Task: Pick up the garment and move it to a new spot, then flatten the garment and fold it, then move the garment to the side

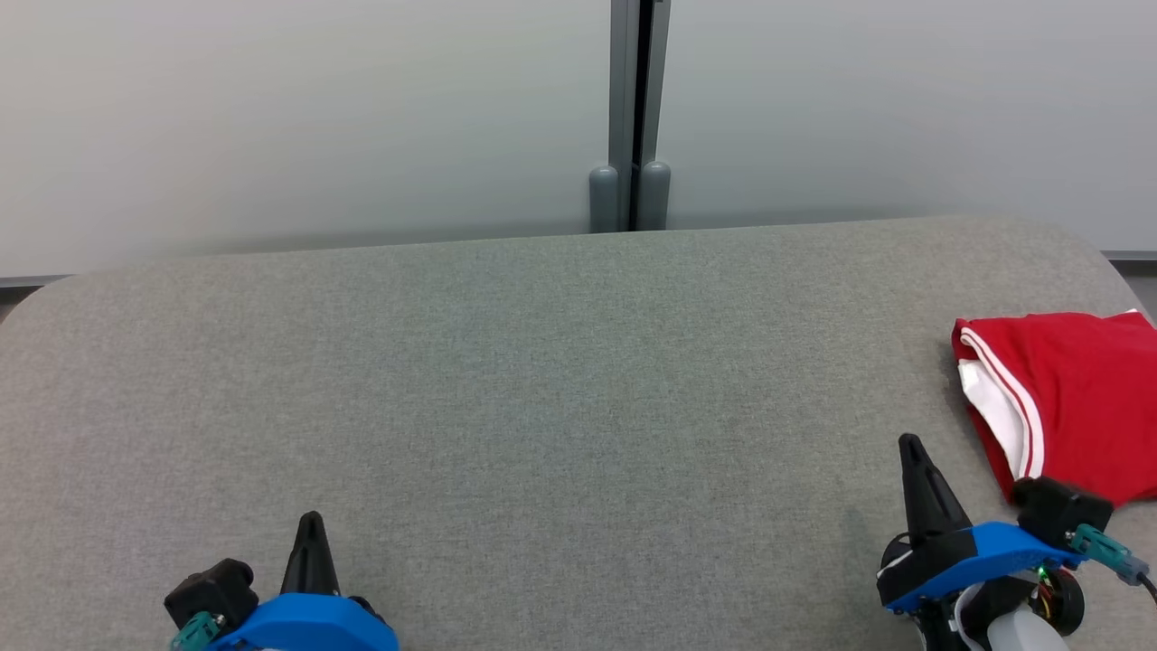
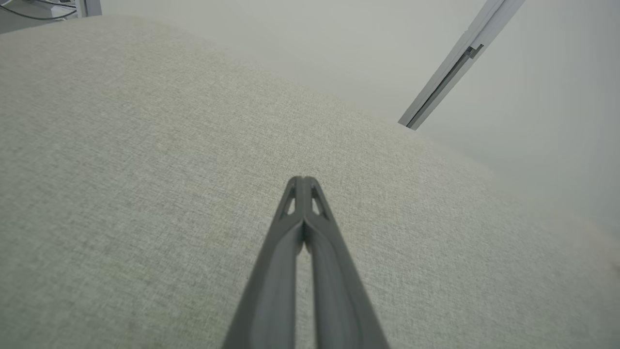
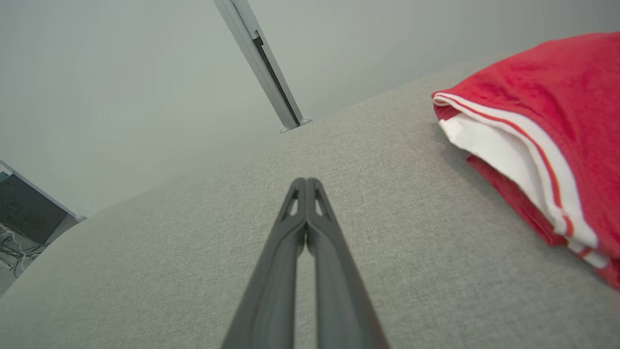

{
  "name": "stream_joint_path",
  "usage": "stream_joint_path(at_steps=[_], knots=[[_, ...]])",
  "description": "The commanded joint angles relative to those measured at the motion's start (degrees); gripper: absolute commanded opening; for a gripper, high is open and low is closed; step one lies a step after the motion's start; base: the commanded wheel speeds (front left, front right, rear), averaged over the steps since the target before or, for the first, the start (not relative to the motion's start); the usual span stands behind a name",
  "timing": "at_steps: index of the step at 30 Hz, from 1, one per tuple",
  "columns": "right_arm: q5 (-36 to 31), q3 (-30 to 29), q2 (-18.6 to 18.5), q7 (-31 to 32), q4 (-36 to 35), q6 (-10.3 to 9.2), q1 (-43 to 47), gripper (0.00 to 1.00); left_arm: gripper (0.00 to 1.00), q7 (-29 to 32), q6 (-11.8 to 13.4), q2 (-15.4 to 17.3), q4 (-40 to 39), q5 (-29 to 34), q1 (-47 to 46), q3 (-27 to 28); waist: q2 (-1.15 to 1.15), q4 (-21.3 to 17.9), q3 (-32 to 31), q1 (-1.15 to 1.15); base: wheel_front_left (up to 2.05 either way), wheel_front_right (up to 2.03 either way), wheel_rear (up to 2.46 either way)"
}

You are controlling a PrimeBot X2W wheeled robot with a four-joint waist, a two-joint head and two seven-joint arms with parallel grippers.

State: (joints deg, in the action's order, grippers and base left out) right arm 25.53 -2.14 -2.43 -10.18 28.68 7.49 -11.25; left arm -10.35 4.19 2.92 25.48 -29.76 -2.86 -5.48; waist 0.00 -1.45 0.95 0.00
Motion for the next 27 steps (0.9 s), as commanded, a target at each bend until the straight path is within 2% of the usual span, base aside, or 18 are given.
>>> stream_joint_path(at_steps=[1,27], knots=[[2.49,-0.23,-0.29,0.45,-1.54,0.0,-0.37,0.0,0.0,0.5,-0.46,0.0,-1.36,-2.11,-1.65,0.78,0.0,0.02,-0.01,0.0,0.0,0.0,0.0],[23.8,-1.57,-0.4,5.76,-6.1,0.0,1.53,0.0,0.0,5.9,-4.25,-0.02,-4.87,-22.14,-2.4,4.52,0.0,0.35,-0.18,0.0,0.0,0.0,0.0]])
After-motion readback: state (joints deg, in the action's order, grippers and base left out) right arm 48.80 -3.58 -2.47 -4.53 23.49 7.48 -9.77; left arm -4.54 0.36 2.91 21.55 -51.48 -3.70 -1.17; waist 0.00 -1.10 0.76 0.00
